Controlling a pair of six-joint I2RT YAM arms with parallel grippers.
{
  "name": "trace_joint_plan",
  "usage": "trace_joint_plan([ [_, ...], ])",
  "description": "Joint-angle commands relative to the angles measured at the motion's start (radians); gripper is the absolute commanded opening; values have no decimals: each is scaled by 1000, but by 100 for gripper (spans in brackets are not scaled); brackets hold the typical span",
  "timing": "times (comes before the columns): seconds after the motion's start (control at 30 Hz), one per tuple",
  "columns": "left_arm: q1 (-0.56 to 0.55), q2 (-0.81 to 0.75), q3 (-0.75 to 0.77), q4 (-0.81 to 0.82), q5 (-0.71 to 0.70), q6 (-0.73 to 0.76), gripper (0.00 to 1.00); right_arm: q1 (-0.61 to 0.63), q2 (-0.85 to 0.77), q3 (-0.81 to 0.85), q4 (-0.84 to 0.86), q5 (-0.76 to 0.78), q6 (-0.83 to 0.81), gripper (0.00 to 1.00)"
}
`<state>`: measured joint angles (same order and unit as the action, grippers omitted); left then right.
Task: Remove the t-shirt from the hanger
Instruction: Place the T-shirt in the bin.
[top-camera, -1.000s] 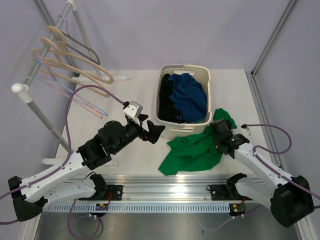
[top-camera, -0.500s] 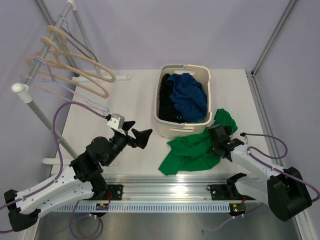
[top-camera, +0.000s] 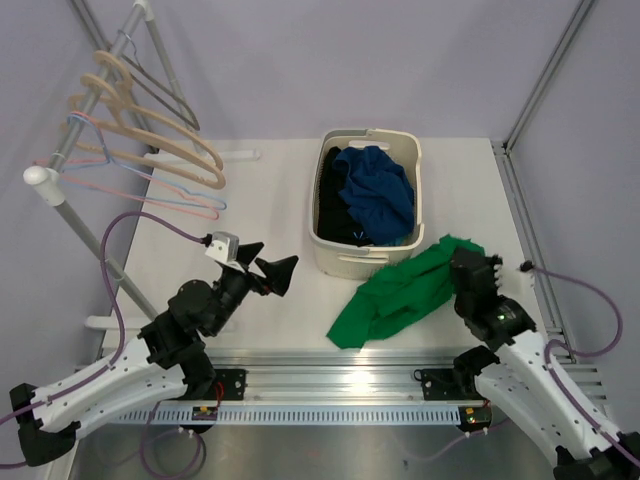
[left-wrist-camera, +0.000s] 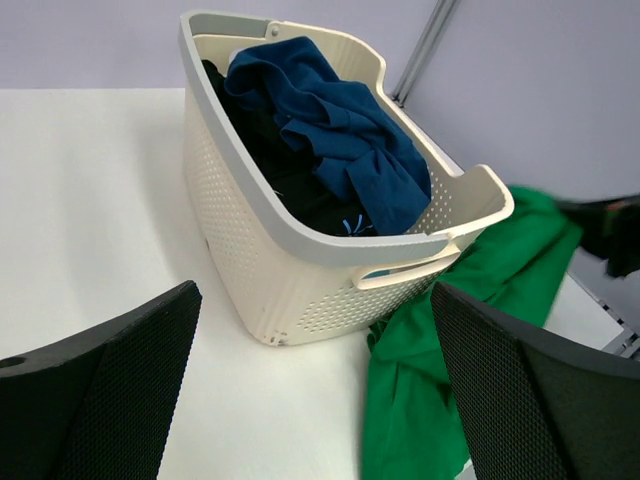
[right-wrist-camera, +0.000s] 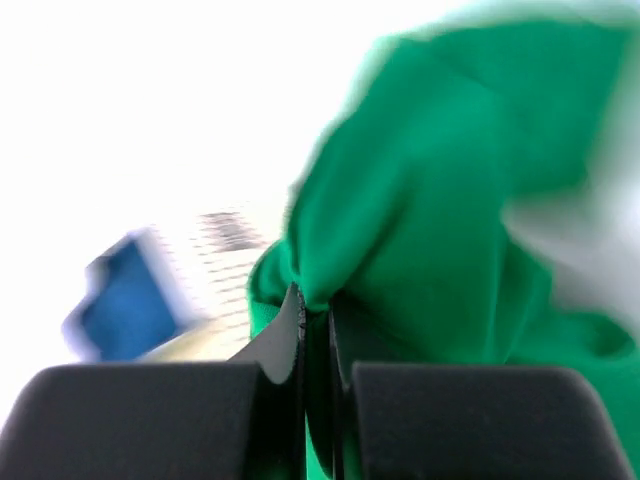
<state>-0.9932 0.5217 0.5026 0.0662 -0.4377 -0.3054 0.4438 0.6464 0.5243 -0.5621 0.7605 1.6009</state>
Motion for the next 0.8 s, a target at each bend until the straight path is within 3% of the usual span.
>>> trace_joint_plan([
  [0.0, -4, -43, -13, 89, -41, -20, 99, -4, -119, 198, 318, 224, -572, 0],
  [0.07, -4, -61, -18, 93, -42, -23, 99, -5, -99, 277, 456, 157, -890, 0],
  [0.13, -4, -72, -25, 95, -47, -21, 99, -5, 5, 451, 552, 49, -1059, 0],
  [0.23, -4, -81, -27, 95, -58, -17, 99, -5, 210, 762, 484, -65, -1263, 0],
  [0.27, -4, -78, -29, 93, -59, -17, 99, -4, 266, 834, 463, -179, -1347, 0],
  [0.4, -4, -77, -27, 95, -58, -15, 99, -5, 545, 1336, 178, -493, -1458, 0],
  [0.6, -4, -84, -27, 92, -56, -15, 99, -4, 748, 1545, 156, -619, -1460, 0],
  [0.77, -4, -89, -26, 90, -53, -14, 99, -5, 823, 1567, 208, -632, -1455, 0],
])
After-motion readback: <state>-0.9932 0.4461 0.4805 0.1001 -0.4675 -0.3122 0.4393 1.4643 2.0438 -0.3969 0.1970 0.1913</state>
